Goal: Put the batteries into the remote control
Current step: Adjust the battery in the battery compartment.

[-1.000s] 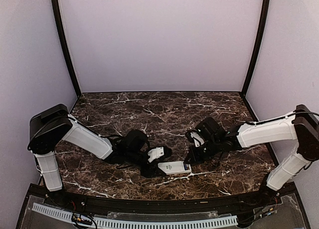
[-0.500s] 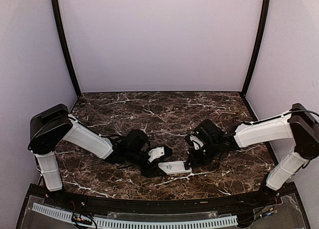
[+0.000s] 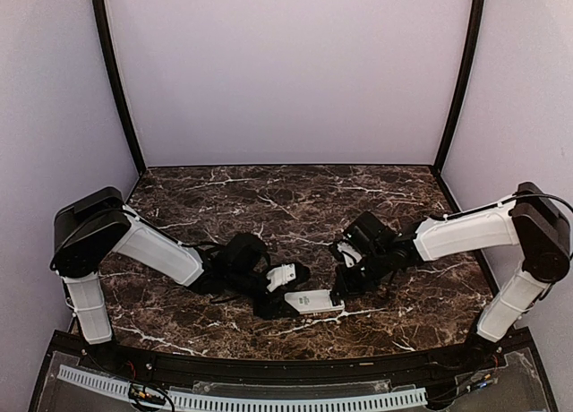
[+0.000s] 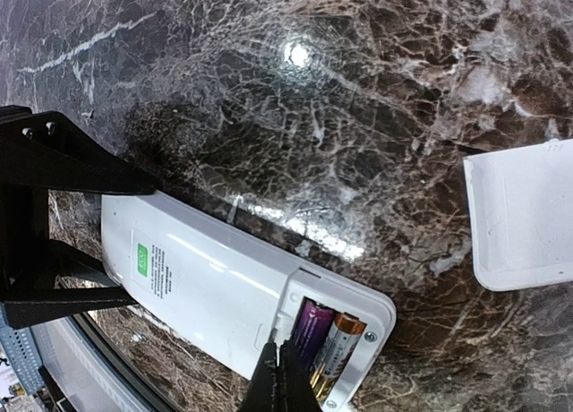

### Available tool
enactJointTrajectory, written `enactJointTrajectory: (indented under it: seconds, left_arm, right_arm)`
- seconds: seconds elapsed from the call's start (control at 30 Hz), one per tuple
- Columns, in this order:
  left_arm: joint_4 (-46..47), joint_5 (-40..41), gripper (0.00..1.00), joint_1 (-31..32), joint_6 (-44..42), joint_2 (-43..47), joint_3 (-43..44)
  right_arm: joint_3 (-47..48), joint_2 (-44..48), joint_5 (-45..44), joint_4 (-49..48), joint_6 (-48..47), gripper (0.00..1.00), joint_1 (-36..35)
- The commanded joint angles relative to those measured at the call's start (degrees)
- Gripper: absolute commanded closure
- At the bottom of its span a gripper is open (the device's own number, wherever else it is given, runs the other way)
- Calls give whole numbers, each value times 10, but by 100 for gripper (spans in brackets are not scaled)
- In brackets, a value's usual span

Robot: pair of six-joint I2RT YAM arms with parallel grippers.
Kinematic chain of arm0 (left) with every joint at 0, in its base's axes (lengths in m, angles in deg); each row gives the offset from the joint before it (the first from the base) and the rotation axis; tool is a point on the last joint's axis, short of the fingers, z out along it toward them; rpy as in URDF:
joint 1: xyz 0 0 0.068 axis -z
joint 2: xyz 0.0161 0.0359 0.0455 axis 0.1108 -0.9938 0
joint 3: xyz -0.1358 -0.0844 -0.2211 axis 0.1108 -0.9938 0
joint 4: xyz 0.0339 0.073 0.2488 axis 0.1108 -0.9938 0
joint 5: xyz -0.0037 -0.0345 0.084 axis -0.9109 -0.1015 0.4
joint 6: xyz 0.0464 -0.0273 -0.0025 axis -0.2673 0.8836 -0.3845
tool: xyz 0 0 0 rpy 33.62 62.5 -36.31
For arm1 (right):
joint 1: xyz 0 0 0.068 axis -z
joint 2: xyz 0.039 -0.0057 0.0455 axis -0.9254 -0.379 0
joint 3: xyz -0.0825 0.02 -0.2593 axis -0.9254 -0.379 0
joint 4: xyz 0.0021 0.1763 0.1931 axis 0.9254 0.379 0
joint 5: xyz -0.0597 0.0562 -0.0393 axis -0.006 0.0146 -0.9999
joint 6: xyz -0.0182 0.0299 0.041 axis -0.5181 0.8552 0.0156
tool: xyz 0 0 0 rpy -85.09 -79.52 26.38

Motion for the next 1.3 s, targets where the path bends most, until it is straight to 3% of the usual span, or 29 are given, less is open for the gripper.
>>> enactJointTrajectory:
  seconds: [0.0,0.17,0.57,1.03,1.17,1.27]
  left_arm:
    - [-82,21,92,3,16,-30,-6]
    - [-84,22,92,3,17,-30,-5]
    - [-89,26,92,3,16,-30,-2]
    - [-101,36,87,3,12,-30,5]
    - [-107,44,78,3,8,-31,8]
    - [-109,35,59,3,0,-29,5]
  right_arm:
    - [48,34,-22,78,-21,100,-2]
    - [69,59,-41,93,-21,100,-2]
    - [-16,-4,-7,17,12,100,-2]
    - [118,45,-110,176,-63,100,17]
    - [157,18,-180,238,-104,89,28]
    - [198,-18,-227,283,-140,77,28]
